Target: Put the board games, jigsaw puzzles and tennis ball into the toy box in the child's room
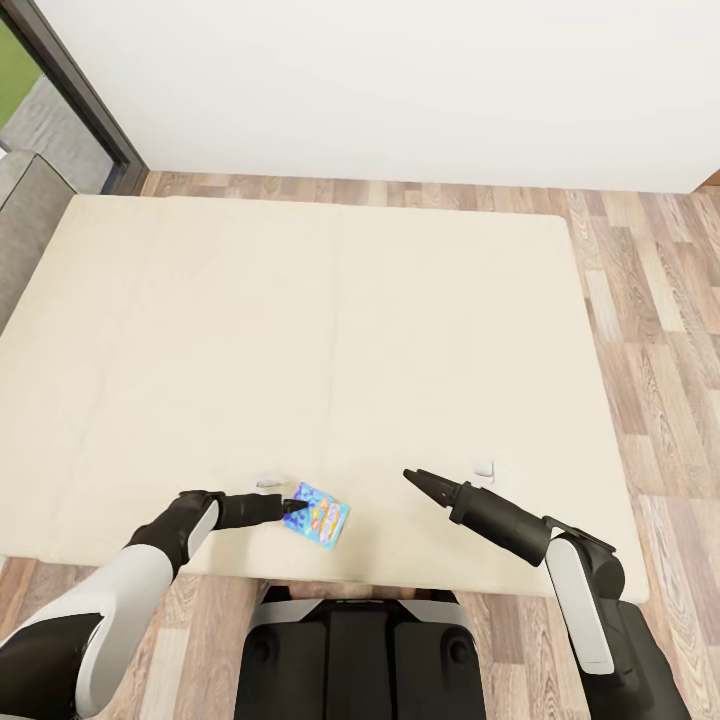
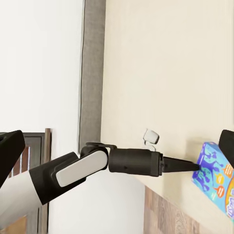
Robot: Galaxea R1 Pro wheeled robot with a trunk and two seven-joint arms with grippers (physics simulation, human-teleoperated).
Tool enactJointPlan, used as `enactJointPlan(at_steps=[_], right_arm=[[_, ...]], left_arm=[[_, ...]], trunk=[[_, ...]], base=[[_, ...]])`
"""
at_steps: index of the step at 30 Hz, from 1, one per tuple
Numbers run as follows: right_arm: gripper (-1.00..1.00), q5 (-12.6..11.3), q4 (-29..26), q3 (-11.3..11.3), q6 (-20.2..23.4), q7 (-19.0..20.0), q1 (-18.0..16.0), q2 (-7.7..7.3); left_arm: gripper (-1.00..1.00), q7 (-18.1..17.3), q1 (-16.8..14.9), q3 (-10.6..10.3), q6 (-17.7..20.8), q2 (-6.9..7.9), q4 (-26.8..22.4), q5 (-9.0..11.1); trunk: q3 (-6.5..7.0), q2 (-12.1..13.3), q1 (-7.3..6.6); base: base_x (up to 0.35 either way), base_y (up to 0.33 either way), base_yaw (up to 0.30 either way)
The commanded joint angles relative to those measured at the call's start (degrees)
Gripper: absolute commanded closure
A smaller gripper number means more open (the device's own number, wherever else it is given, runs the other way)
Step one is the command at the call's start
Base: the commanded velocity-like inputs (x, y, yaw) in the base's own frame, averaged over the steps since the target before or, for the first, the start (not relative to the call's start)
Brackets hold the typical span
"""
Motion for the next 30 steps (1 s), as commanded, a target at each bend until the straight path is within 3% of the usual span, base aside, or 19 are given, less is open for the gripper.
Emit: enactJointPlan(at_steps=[1,30], right_arm=[[-1.0,-0.03,-0.01,-0.11,0.3,0.17,-0.03,0.05],[-1.0,-0.03,-0.01,-0.11,0.31,0.22,-0.03,0.05]], left_arm=[[-1.0,-0.27,-0.02,0.41,0.53,-0.06,-0.04,-0.1],[-1.0,-1.81,0.25,0.41,0.6,-0.62,-0.03,-0.1]], trunk=[[-0.06,-0.08,0.03],[-0.06,-0.08,0.03]], base=[[0.0,-0.08,0.0],[-0.014,-0.085,0.0]])
